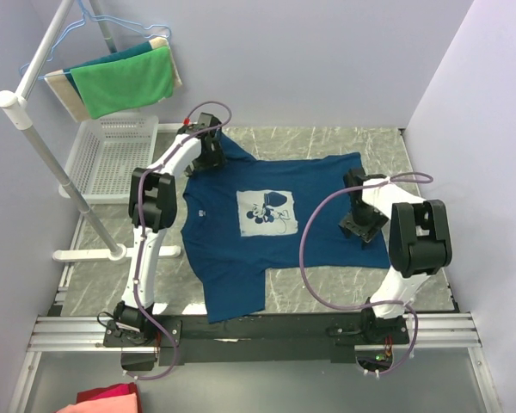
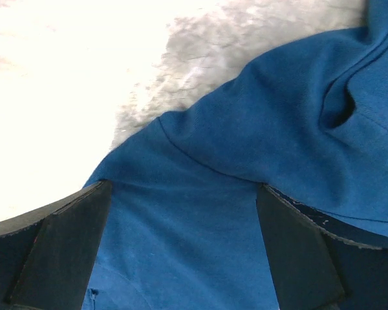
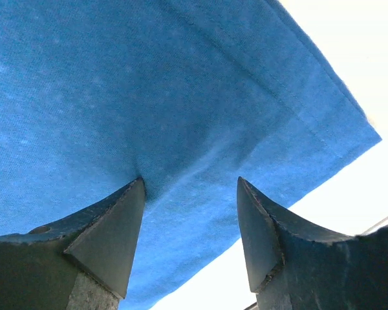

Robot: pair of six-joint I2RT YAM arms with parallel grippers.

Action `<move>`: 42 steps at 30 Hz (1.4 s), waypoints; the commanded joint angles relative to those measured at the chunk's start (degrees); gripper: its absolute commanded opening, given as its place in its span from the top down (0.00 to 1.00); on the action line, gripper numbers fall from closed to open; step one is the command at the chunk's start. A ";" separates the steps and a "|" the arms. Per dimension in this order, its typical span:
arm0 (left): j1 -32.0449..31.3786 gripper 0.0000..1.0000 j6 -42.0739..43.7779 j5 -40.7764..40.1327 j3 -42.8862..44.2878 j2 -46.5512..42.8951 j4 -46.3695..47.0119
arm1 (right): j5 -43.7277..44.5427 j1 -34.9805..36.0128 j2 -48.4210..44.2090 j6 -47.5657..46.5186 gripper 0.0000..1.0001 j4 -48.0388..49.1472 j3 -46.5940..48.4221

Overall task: Fold and stack the t-shirts
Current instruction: Flatten the tshirt out

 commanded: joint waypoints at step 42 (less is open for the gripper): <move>-1.87 0.22 -3.66 16.32 5.37 1.37 19.84 | -6.23 5.33 24.71 -17.68 0.36 6.85 54.62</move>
